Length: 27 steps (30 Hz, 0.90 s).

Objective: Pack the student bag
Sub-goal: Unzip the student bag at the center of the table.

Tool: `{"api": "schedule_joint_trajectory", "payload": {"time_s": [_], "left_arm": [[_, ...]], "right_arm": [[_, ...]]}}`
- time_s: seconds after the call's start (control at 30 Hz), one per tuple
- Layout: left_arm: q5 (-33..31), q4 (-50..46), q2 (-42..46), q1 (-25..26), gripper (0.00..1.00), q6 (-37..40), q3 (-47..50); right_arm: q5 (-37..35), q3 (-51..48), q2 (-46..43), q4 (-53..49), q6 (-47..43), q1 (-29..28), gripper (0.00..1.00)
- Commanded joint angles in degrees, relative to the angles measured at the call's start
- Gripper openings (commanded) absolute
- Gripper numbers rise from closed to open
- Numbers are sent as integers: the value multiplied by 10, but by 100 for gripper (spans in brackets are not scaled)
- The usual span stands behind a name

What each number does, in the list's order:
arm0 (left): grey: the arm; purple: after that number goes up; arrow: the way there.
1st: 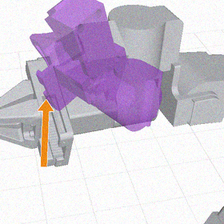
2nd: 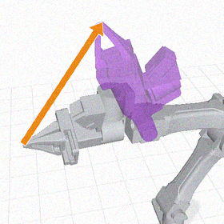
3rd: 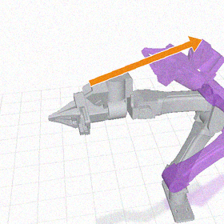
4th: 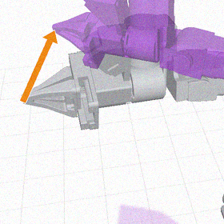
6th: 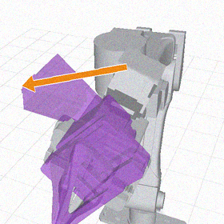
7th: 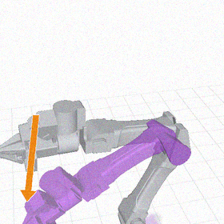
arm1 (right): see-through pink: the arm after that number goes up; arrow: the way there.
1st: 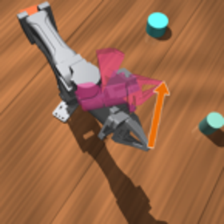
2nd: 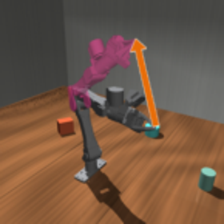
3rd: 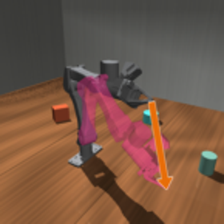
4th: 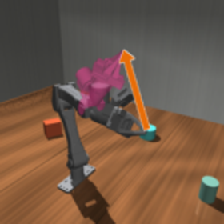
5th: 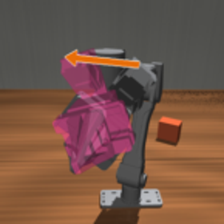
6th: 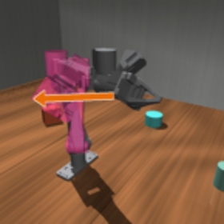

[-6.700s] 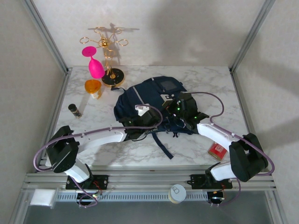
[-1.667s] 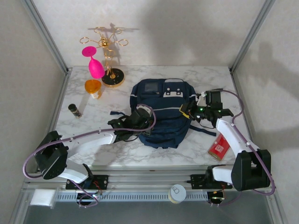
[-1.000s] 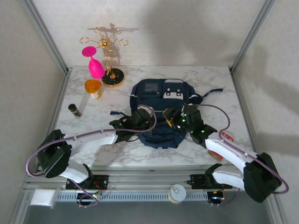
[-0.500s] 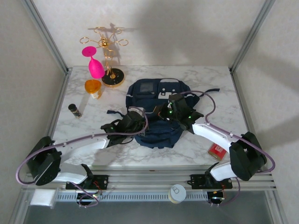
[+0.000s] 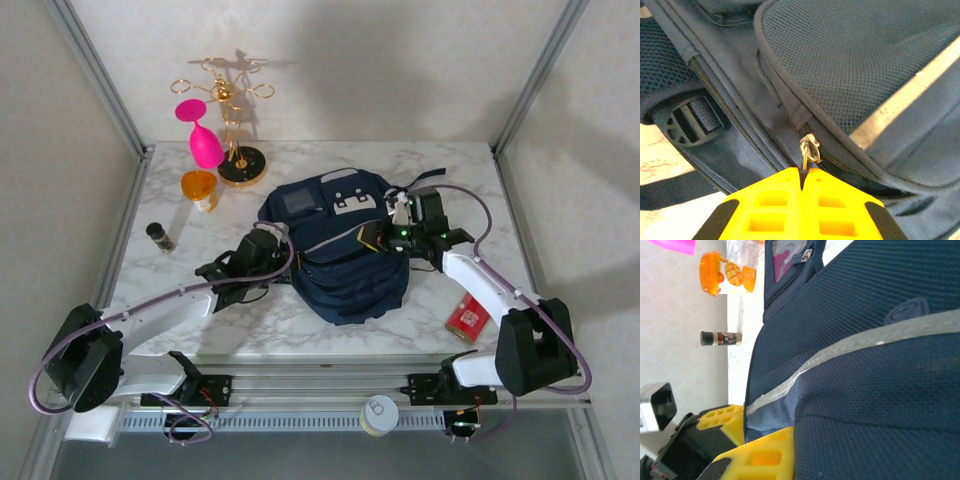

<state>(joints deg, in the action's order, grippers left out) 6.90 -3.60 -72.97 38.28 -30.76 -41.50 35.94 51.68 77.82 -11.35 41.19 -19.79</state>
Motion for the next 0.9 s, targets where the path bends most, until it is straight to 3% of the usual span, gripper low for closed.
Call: {"api": "schedule_joint_trajectory", "payload": {"time_s": [0.0, 0.43, 0.5, 0.57, 0.63, 0.67, 0.73, 0.87], "left_arm": [[-38, -28, -16, -26, 0, 26, -9], [-21, -5, -158, -55, 0, 55, -149], [-20, -14, -167, -58, 0, 57, -158], [-22, -19, -158, -58, 0, 55, -148], [-17, -29, -137, -54, 21, 53, -131], [-14, -29, -125, -52, 26, 45, -121], [5, -12, -90, -42, 35, 23, -92], [-13, -2, -30, -1, 46, -19, -48]], "right_arm": [[4, 5, 15, 67, 0, 11, 0], [-78, 3, 56, 212, 101, -27, 1], [-91, 16, 58, 182, 88, -25, 12], [-112, 23, 52, 137, 68, -25, 30], [-126, 21, 37, 88, 51, -22, 47], [-132, 18, 30, 67, 41, -19, 54], [-166, 10, 8, 4, 16, -12, 67], [-217, -34, -68, -68, 2, 9, 80]]}}
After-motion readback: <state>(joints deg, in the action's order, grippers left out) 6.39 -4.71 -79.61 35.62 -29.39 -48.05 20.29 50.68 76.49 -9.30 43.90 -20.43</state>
